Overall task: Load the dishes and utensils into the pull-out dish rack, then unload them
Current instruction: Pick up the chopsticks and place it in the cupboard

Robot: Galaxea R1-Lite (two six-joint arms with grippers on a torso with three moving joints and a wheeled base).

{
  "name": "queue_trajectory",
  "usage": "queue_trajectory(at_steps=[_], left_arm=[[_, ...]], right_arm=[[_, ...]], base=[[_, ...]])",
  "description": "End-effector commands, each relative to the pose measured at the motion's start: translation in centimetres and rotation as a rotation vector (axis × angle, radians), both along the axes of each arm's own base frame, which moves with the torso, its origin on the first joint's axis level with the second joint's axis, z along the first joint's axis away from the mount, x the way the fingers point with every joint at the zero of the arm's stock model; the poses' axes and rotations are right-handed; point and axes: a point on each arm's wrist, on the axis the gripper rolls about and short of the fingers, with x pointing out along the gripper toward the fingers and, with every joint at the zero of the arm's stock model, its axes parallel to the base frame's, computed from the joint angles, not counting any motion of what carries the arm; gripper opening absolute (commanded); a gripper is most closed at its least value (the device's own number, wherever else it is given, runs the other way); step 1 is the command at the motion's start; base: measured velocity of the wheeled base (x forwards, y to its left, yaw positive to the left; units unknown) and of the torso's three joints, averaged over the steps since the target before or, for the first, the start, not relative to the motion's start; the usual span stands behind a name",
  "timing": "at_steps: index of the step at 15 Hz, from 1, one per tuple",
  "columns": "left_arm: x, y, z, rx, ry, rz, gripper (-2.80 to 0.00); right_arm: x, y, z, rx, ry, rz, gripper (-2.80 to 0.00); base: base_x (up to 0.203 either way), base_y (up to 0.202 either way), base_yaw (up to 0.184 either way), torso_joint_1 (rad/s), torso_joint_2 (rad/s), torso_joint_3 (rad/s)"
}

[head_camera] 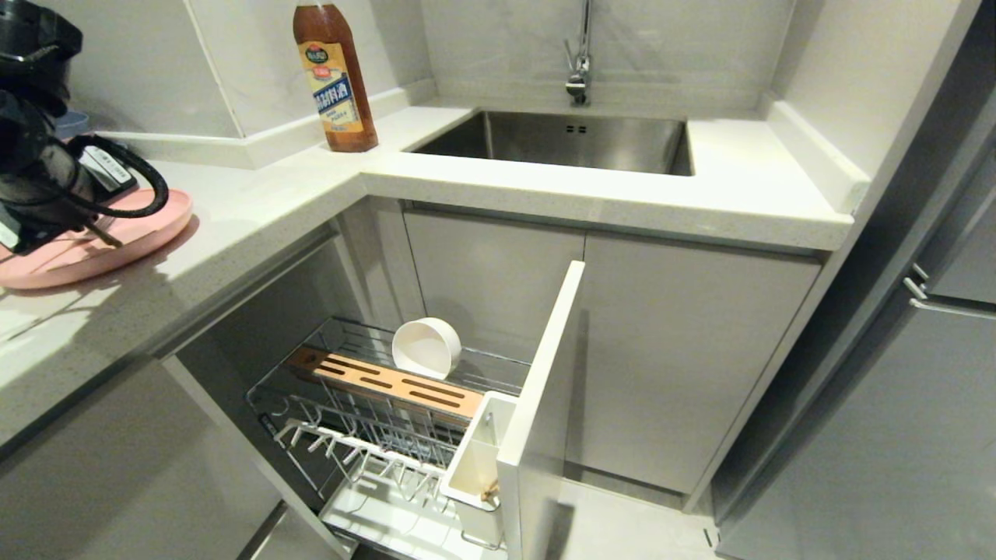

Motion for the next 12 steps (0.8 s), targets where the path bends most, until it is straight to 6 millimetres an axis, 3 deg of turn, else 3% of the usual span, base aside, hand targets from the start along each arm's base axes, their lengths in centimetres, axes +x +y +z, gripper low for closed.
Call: queue_trajectory(at_steps=[1,7,12], left_arm=[[-1.4,-0.1,1.1,0.004,-0.04,0.007,-2.8],[-5.8,-0.7,4.1,0.016,-0.148,-0.001,-2.8],[-11.3,-4.1,6.0,-0.009,-0.256,-0.153,-2.8]], right_arm=[[0.0,0.0,0.0,0.0,0.002,0.001,-2.8],[0.0,0.0,0.0,0.0,0.002,0.001,-2.8],[0.0,0.0,-0.1,0.0,0.003,0.001,-2.8]], base=[[0.0,0.0,0.0,0.0,0.0,0.0],[0.0,0.0,0.0,0.0,0.0,0.0],[0.0,0.0,0.0,0.0,0.0,0.0]])
